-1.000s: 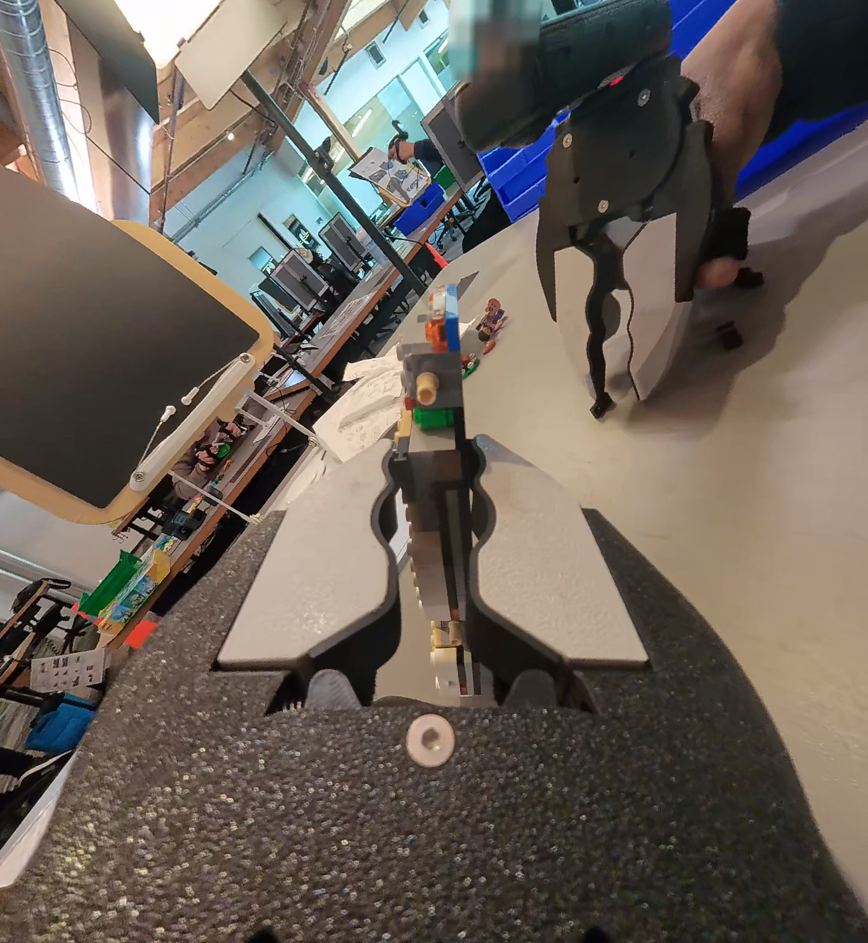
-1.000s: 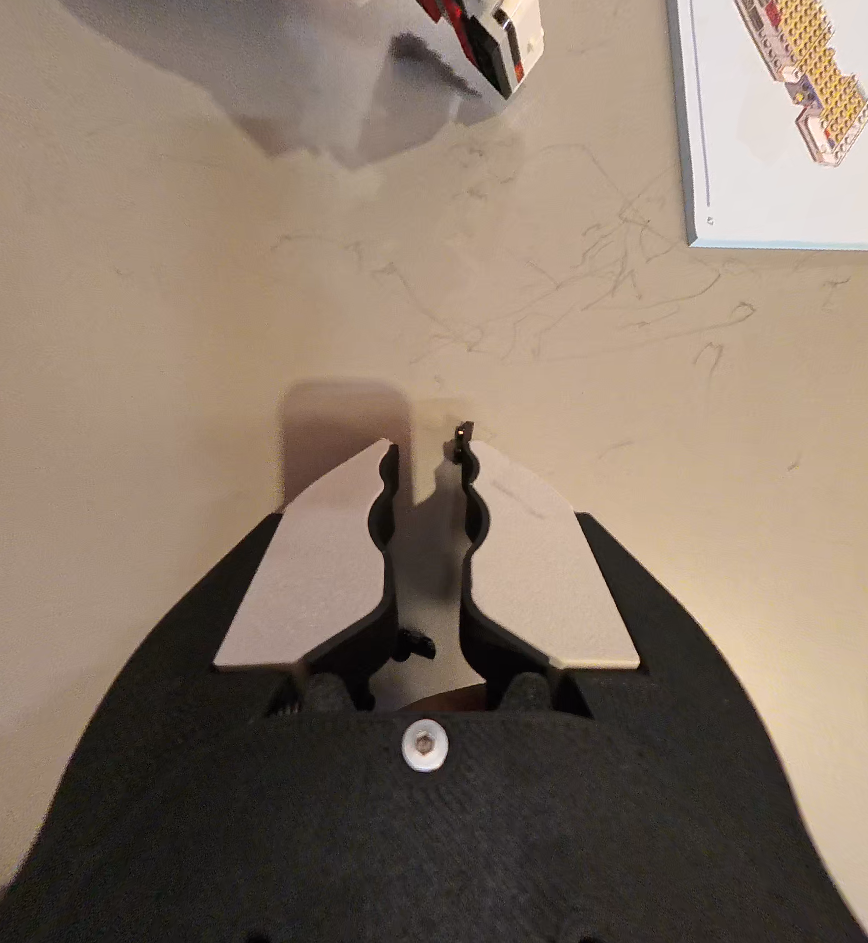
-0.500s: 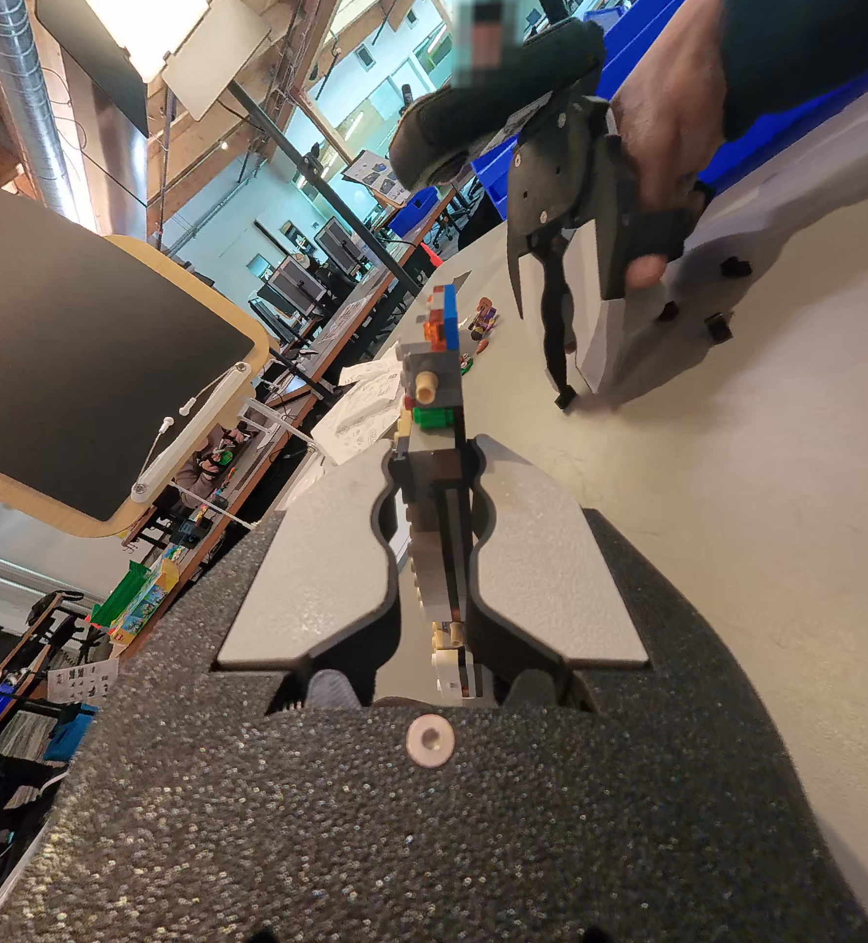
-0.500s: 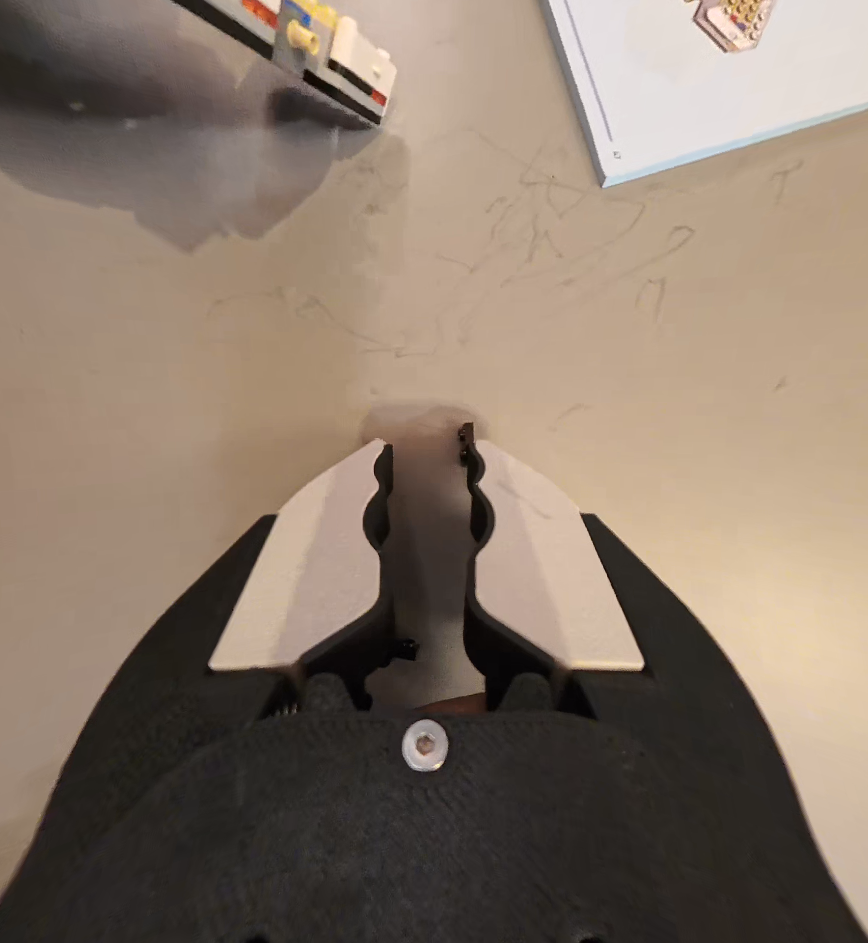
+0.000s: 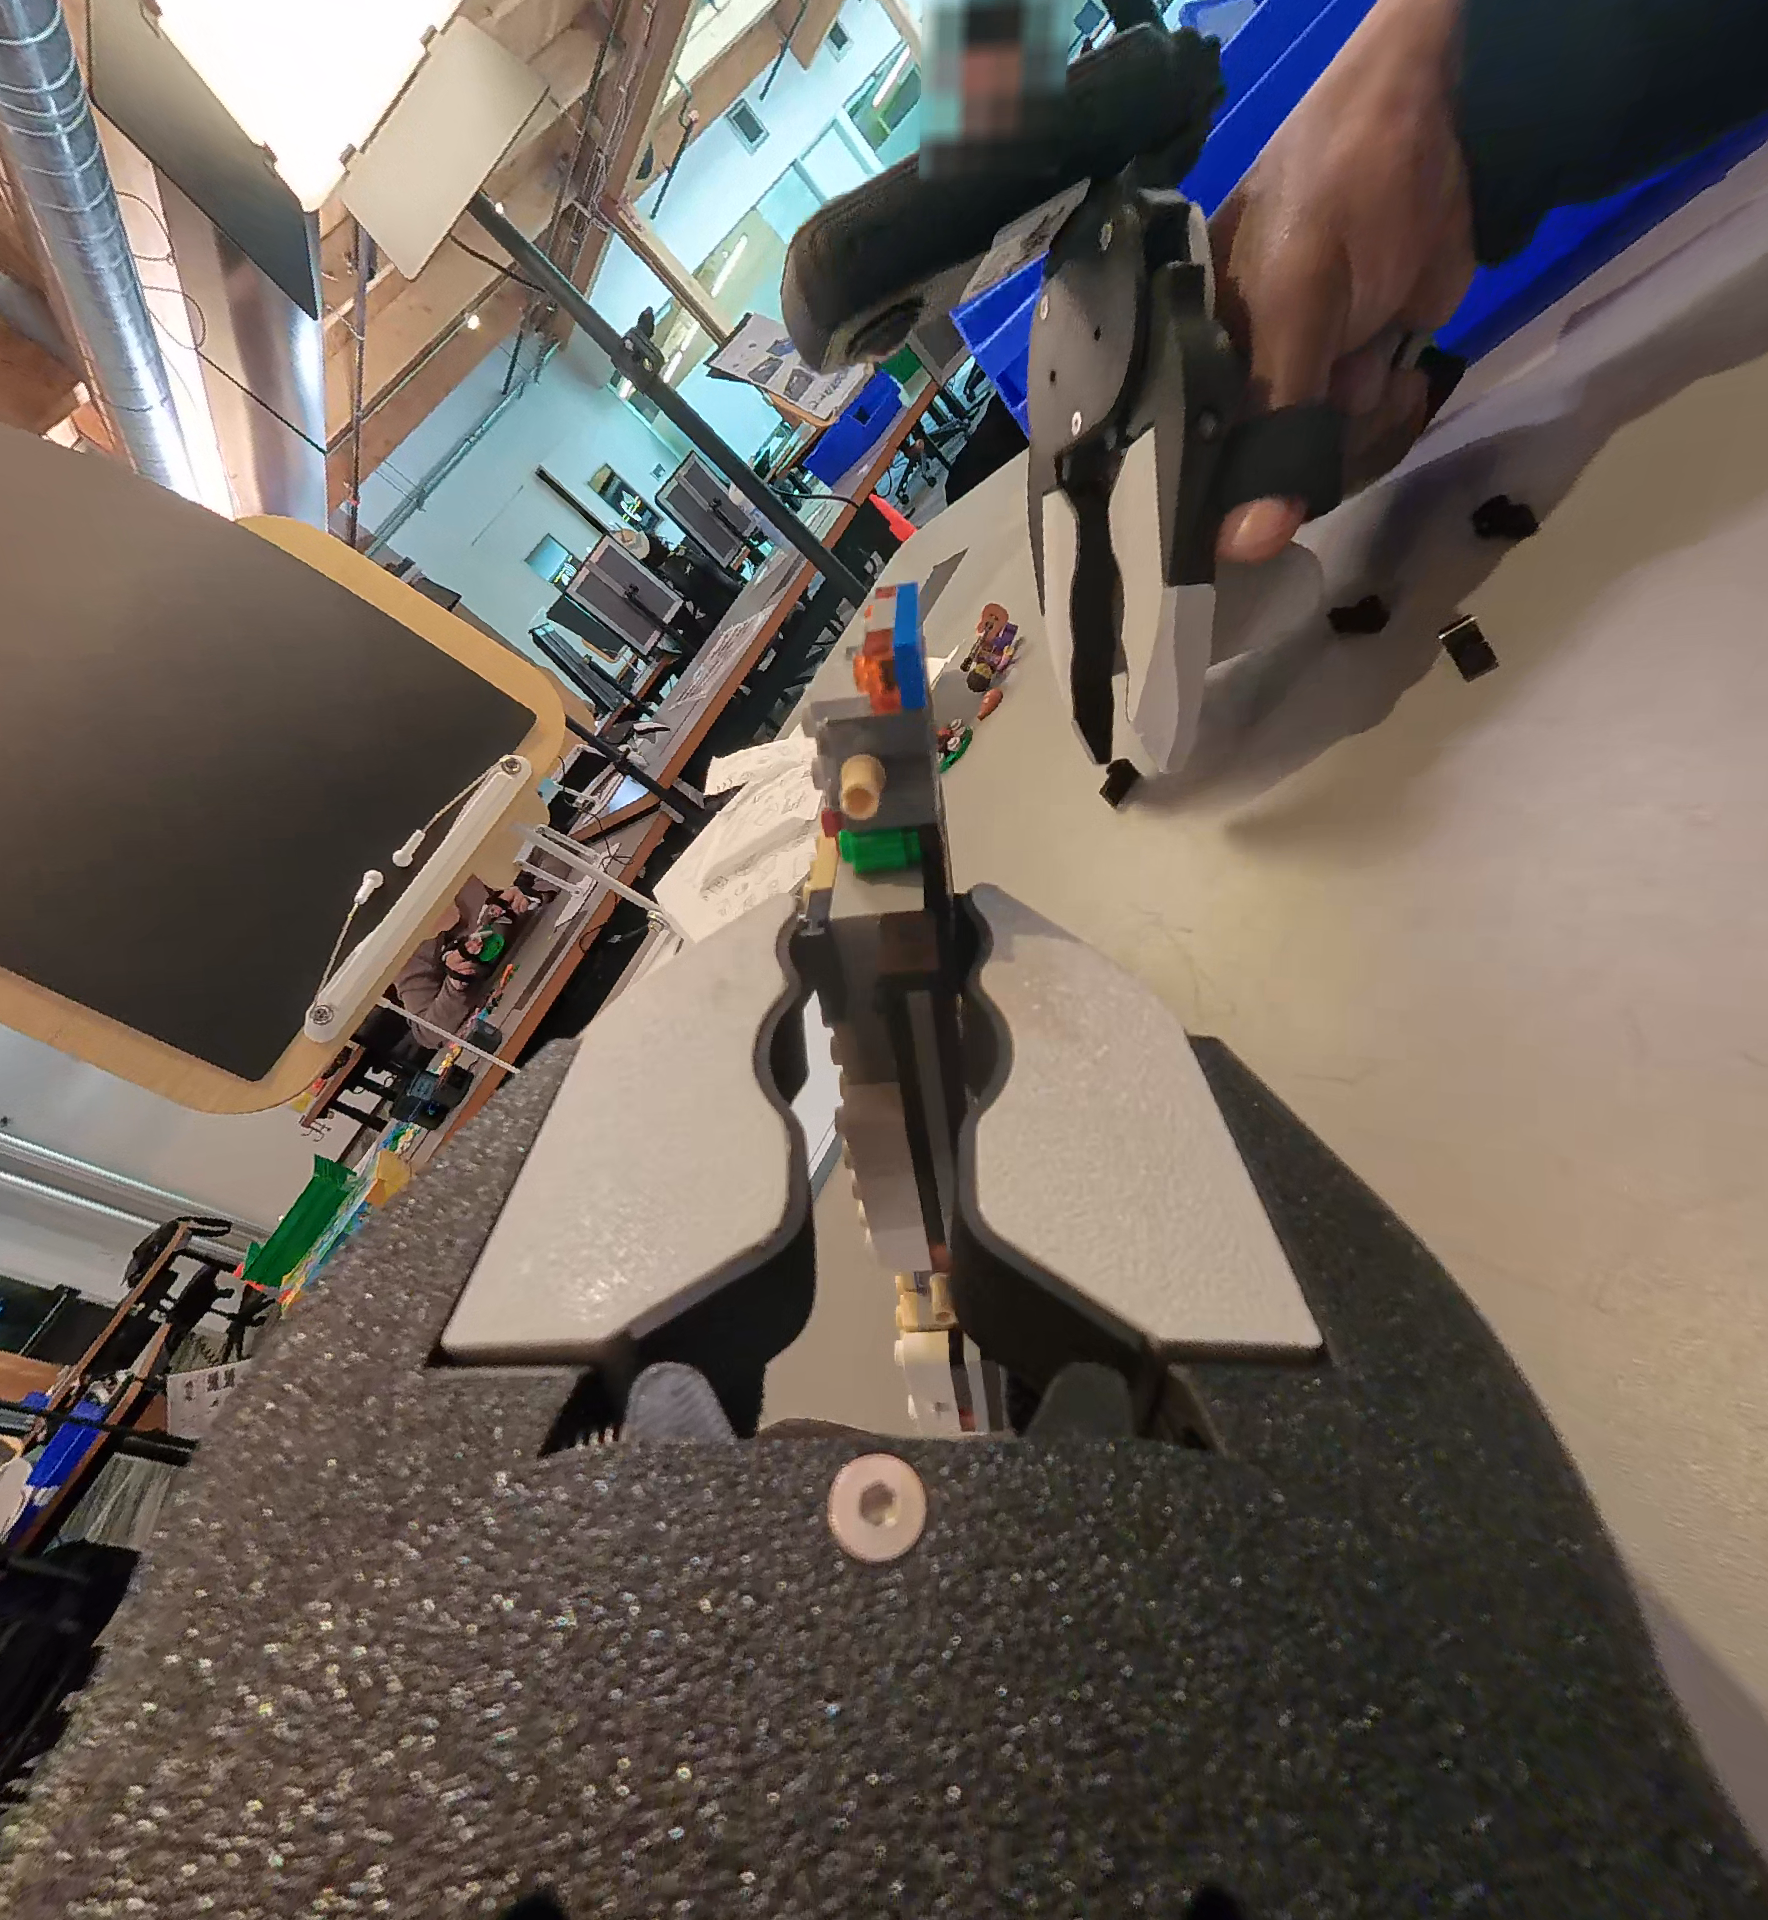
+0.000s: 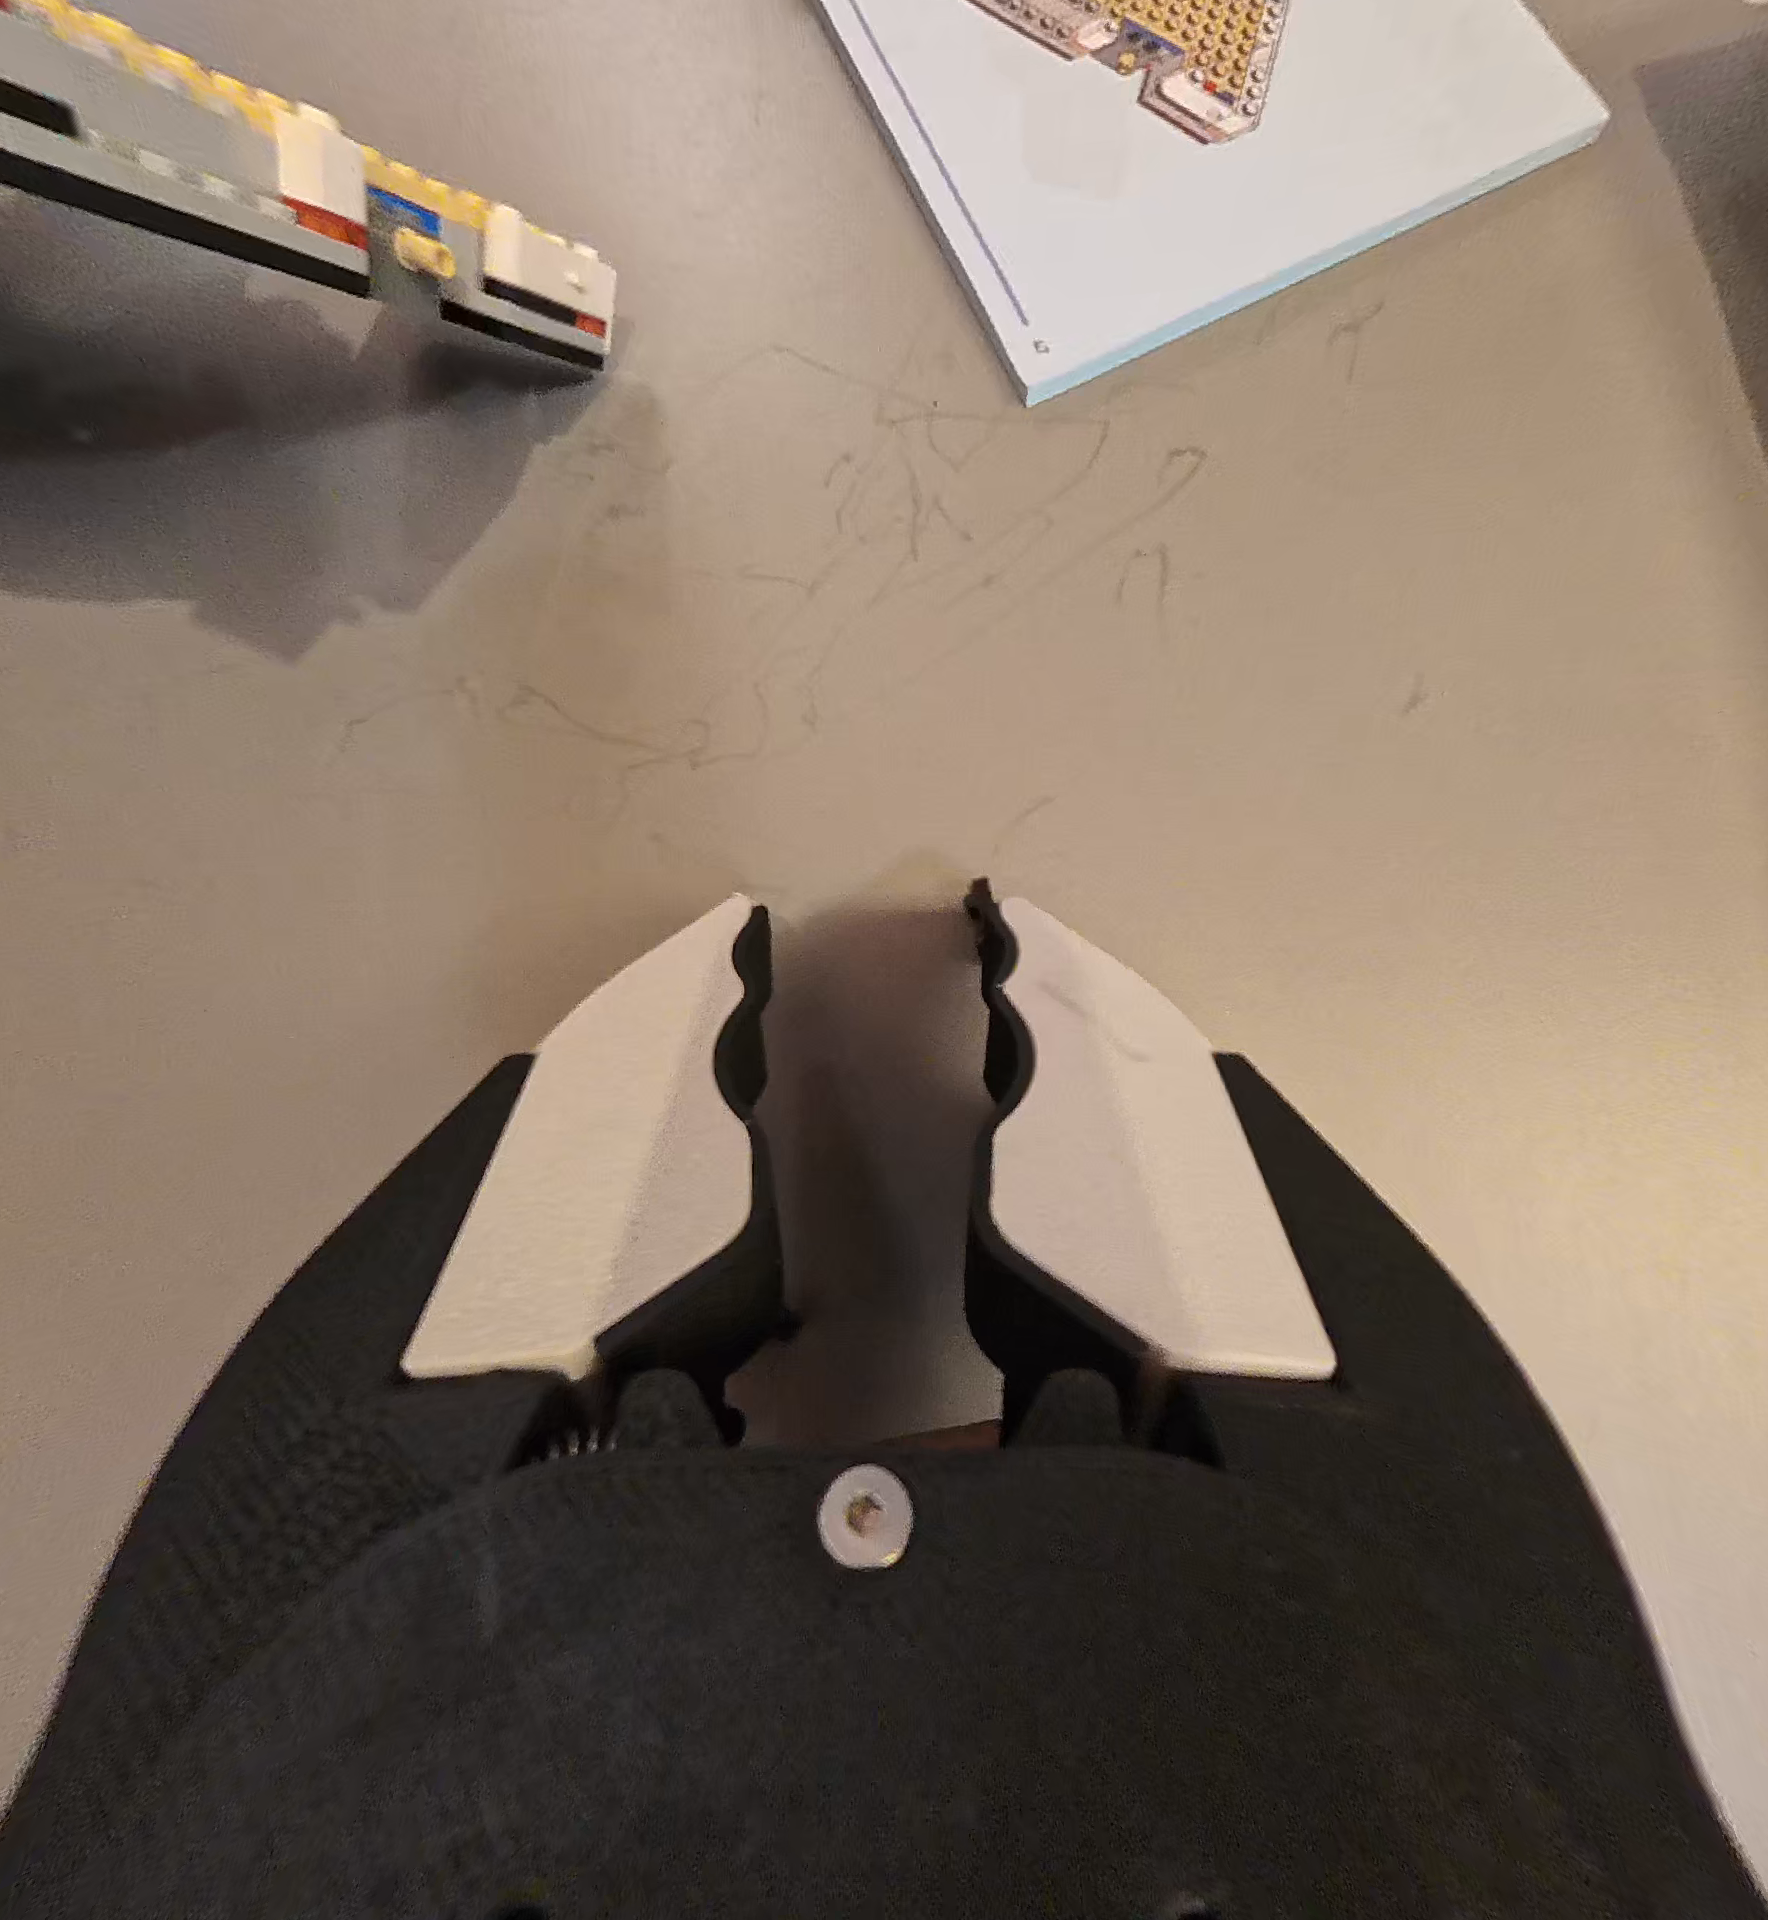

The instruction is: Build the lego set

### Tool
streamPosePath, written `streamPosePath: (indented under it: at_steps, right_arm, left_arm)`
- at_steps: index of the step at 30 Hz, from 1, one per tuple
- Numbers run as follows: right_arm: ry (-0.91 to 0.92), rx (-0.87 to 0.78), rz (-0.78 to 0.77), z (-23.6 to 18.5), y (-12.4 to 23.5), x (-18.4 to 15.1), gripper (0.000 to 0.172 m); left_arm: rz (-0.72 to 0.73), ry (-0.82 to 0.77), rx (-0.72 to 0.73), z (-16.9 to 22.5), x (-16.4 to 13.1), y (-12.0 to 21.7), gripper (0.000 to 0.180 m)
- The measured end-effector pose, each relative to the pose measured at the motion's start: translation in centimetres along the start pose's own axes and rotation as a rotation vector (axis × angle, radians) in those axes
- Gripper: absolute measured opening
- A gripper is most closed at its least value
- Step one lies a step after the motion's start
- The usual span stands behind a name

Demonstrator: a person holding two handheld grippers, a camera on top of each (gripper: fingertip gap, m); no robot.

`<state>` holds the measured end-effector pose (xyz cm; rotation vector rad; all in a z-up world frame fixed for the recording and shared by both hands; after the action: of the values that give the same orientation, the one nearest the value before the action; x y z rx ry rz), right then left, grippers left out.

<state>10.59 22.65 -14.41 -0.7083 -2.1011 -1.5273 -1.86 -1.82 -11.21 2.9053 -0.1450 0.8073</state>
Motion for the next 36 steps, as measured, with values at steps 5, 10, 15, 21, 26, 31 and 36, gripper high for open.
streamPosePath:
  at_steps: [5,10,15,21,26,31,36]
  right_arm:
    - [0.039,-0.06,-0.002,-0.3,0.0,-0.1,0.041]
    - [0.058,-0.084,-0.018,-0.4,-0.2,-0.1,0.041]
    - [0.07,-0.127,-0.071,0.0,-1.0,0.0,0.044]
    - [0.073,-0.119,-0.07,-0.1,-1.0,0.1,0.044]
    - [0.107,-0.152,-0.046,0.0,-0.3,-0.1,0.04]
    - [0.094,-0.15,-0.039,0.3,-0.4,0.1,0.037]
    - [0.085,-0.159,-0.053,0.3,-1.1,0.3,0.03]
  left_arm:
    - [0.0,-0.004,-0.005,0.1,0.1,-0.1,0.026]
    - [-0.001,-0.01,-0.002,0.1,0.1,-0.1,0.026]
    - [0.001,-0.009,-0.001,0.1,0.1,-0.1,0.026]
    - [-0.001,-0.018,0.005,0.0,0.1,0.0,0.026]
    - [-0.005,-0.031,0.004,0.2,0.0,0.0,0.026]
    - [-0.023,-0.071,0.017,0.4,-0.1,0.0,0.026]
    - [-0.056,-0.153,0.034,0.9,-0.2,-0.2,0.026]
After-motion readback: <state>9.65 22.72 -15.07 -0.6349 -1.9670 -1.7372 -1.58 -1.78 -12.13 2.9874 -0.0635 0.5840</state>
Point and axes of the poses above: each gripper's, where its closed fingertips meet, y back along the fingers, x out of its top, z = x × y across the jaws, the point moved 10 cm from there along y, back along the fingers, and after that the axes turned 14 degrees about -y, right-handed, at the moved point
